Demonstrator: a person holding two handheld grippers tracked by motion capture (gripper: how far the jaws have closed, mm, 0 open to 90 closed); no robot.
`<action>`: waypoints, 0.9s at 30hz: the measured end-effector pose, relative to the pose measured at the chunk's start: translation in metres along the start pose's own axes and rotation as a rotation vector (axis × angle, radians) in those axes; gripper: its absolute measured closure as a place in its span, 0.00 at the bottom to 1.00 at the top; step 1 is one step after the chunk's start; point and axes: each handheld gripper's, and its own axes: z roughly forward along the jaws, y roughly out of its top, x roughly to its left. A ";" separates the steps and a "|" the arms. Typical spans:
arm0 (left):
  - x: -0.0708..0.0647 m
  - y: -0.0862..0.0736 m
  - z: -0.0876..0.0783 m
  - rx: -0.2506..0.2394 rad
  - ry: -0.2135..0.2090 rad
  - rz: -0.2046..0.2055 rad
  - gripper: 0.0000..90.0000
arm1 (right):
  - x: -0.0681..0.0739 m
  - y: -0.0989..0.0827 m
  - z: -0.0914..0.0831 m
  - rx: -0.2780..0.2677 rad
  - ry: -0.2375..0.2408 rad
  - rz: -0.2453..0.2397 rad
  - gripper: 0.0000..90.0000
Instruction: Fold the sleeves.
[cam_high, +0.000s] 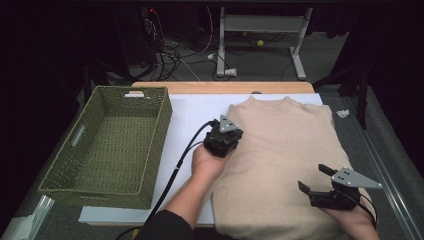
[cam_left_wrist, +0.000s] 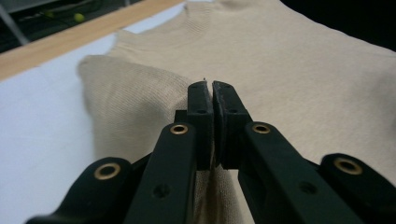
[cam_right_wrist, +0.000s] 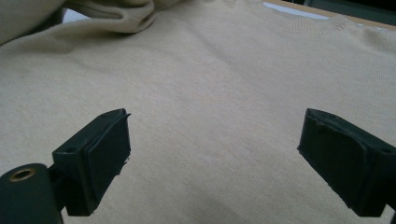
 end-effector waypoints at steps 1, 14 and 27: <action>-0.003 0.000 0.006 0.001 -0.011 -0.002 0.92 | 0.001 0.000 0.001 -0.001 0.003 0.000 0.11; 0.018 -0.028 -0.033 -0.020 0.042 -0.038 0.42 | 0.014 0.028 0.011 -0.041 0.039 -0.051 0.10; 0.012 -0.123 -0.057 0.149 -0.105 -0.049 0.34 | 0.055 0.057 0.049 -0.029 0.107 -0.119 0.13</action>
